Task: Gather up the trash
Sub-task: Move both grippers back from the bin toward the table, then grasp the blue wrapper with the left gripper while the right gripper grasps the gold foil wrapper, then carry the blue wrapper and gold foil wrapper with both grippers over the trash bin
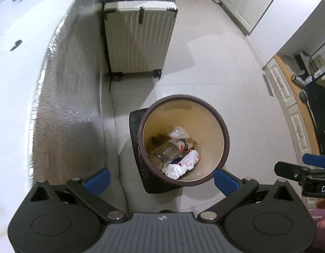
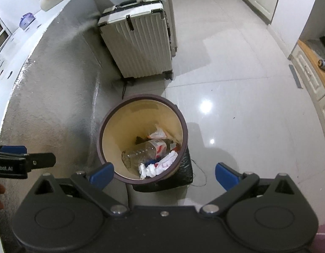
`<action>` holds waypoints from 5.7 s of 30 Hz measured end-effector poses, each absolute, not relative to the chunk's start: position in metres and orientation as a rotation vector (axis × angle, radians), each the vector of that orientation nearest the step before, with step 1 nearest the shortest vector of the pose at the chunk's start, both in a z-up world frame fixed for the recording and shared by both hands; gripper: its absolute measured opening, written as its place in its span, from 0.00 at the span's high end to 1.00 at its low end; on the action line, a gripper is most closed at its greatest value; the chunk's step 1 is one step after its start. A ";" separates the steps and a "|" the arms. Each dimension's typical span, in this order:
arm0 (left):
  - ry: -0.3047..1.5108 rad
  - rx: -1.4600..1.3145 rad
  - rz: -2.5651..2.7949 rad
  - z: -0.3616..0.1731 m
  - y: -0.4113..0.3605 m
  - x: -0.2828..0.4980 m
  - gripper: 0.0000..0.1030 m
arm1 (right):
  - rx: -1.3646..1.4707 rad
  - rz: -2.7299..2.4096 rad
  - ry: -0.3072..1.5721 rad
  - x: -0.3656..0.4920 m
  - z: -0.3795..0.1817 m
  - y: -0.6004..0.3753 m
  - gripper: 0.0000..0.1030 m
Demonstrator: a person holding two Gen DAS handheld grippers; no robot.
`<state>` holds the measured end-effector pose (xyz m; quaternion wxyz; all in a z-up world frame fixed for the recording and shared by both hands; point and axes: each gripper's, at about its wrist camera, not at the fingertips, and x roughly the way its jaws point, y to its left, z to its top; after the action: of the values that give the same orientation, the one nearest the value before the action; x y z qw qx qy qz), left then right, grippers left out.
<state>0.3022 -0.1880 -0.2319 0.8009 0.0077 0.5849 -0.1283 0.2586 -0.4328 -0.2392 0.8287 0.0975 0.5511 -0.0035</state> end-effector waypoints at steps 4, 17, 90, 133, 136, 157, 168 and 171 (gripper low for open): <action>1.203 0.005 -0.277 -0.211 -0.180 0.292 0.00 | 0.196 -0.006 1.134 0.250 -0.221 -0.430 0.00; 1.034 -0.061 -0.249 -0.133 -0.119 0.250 0.00 | 0.171 0.032 0.985 0.218 -0.143 -0.386 0.00; 0.774 -0.239 0.029 -0.115 0.329 0.411 0.00 | 0.145 0.187 0.969 0.432 -0.189 0.130 0.01; 0.919 -0.219 0.087 -0.170 0.313 0.435 0.46 | 0.009 0.437 1.074 0.388 -0.187 0.112 0.55; 0.916 -0.223 0.083 -0.166 0.310 0.417 0.47 | -0.012 0.451 1.064 0.375 -0.185 0.106 0.55; 0.834 -0.176 0.038 -0.105 0.261 0.268 0.47 | -0.009 0.400 0.917 0.292 -0.124 0.035 0.55; 0.820 -0.129 -0.006 -0.088 0.227 0.211 0.47 | 0.000 0.363 0.843 0.245 -0.100 0.000 0.55; 0.815 -0.119 -0.017 -0.083 0.213 0.198 0.47 | -0.002 0.353 0.832 0.235 -0.096 -0.009 0.55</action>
<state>0.1978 0.2135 -0.0830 0.9163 -0.0581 0.3961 -0.0081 0.2348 -0.0092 -0.0956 0.8995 -0.0010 0.4021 0.1707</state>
